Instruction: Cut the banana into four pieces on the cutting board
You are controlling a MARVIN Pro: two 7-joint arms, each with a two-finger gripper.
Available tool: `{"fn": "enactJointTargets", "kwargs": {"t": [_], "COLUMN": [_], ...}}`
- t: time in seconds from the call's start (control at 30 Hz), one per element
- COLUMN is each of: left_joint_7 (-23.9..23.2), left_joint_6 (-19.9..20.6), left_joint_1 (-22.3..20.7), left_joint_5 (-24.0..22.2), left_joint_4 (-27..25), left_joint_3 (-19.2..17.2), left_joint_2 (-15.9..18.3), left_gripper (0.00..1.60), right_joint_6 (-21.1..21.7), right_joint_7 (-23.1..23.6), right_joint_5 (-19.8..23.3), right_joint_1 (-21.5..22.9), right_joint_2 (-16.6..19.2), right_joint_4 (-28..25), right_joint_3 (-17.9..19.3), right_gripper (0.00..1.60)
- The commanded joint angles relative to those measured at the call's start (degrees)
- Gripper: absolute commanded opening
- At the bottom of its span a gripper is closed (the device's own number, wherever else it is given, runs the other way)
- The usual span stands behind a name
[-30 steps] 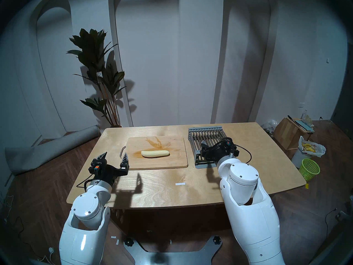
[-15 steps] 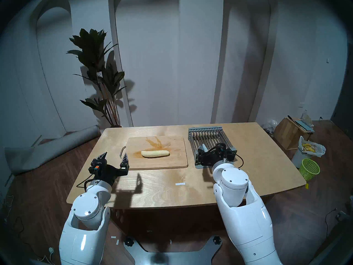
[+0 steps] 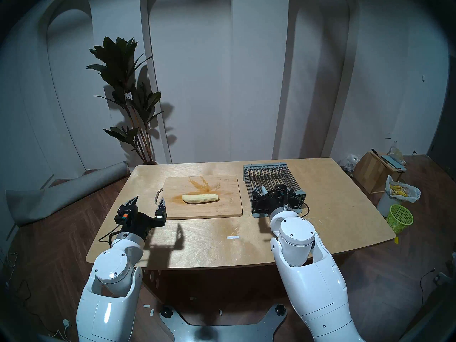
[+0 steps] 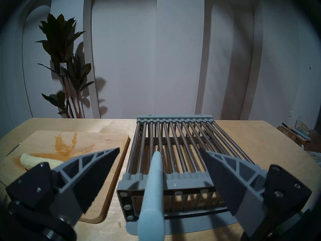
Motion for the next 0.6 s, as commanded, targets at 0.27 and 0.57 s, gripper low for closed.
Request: {"fn": "enactJointTargets", "kwargs": {"t": [0.27,0.57], "left_joint_7": [0.01,0.01], "left_joint_6": [-0.22,-0.22], "left_joint_1": [-0.32,-0.32], "left_joint_5": [0.06,0.06], "left_joint_4": [-1.16,-1.16], "left_joint_3": [0.07,0.07], "left_joint_2": [0.02,0.02], "left_gripper": [1.60,1.60], "right_joint_6": [-1.80,-2.04], "right_joint_7": [-1.90,-3.30], "right_joint_5": [-1.31,-1.95], "right_joint_1": [2.46,3.84], "right_joint_2": [-1.47,-2.35], "right_joint_4": [1.37,3.32], "right_joint_3": [-1.57,-2.75], "right_gripper": [1.60,1.60]}}
